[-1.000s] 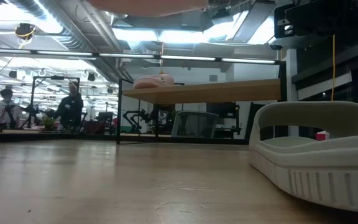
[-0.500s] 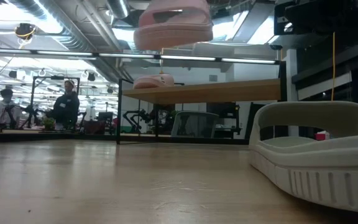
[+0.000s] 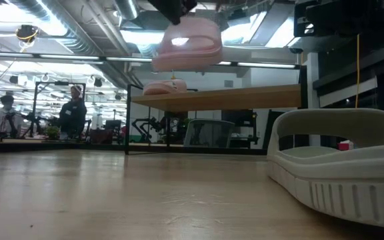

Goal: Pick and place slides into the shelf
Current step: Put the pink slide on the shelf

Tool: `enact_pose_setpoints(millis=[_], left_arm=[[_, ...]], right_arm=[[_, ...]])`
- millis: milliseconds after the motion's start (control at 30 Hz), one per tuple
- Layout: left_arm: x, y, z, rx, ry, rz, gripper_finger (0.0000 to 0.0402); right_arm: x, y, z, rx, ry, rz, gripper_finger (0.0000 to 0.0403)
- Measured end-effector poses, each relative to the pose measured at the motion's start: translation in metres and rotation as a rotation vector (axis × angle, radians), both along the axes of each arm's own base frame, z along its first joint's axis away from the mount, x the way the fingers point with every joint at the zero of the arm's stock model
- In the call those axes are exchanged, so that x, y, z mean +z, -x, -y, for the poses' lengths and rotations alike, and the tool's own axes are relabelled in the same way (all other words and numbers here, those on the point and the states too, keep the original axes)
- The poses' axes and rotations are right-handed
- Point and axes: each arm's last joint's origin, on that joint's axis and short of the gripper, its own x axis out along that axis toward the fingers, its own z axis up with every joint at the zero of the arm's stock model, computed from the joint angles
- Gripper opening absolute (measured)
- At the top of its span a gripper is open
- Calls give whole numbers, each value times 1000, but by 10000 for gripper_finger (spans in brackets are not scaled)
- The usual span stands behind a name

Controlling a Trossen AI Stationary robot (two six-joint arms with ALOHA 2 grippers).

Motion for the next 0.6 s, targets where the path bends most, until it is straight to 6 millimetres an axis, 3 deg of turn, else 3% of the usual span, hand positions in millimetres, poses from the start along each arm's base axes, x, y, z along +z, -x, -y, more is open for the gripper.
enact_pose_setpoints(millis=[433,600], left_arm=[[2,5,-62,-5,-52,58,0],[20,8,-74,-42,-75,120,0]], right_arm=[[8,-2,1,-52,1,83,19],[8,-3,3,-119,14,87,19]])
